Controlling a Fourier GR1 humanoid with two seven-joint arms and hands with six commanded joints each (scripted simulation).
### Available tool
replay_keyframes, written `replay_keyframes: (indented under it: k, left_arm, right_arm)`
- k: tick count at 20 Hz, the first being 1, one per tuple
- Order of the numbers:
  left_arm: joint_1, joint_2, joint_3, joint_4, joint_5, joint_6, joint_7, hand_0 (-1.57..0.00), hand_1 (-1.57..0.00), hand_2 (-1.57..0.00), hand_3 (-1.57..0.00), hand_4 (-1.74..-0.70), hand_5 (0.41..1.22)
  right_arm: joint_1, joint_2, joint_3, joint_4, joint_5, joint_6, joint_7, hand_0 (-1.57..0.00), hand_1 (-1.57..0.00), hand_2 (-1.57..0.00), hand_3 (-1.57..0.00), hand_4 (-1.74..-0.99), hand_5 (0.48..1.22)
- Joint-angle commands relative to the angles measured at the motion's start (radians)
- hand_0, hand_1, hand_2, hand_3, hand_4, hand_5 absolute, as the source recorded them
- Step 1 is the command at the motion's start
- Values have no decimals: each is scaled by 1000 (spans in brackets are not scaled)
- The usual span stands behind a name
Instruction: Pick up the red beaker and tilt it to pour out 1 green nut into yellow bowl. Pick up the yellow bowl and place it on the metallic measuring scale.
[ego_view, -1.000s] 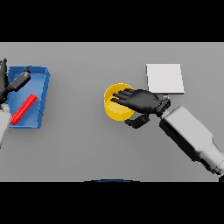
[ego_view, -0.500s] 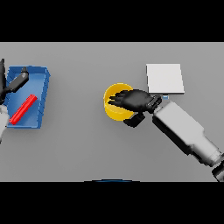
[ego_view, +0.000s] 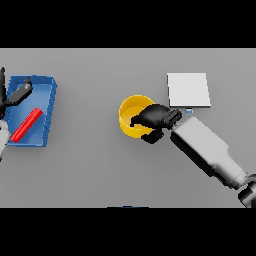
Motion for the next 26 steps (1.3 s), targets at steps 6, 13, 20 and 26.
replay_keyframes:
  k: [6,13,20,26]
  left_arm:
    - [8,1,-6,-13,-11,7,11,1,1,1,1,-751,698]
    - [-1,9,-8,8,-17,3,-1,1,1,1,1,-733,686]
    - [-13,9,-6,-3,-10,-5,8,1,1,1,1,-735,690]
    - [-18,18,-3,-3,-16,-2,-1,1,1,1,1,-736,697]
  right_arm:
    - [-5,-10,2,-11,-39,48,-17,-1275,-1270,-1176,-1007,-1623,1141]
    - [3,-25,1,-34,-68,36,-27,-1509,-1508,-1288,-1389,-1716,1204]
    - [-12,-81,-41,-145,-95,93,14,-1558,-1558,-1404,-1266,-1736,1217]
    - [-31,-122,-103,-204,-112,95,64,-1568,-1568,-1436,-1266,-1740,1220]
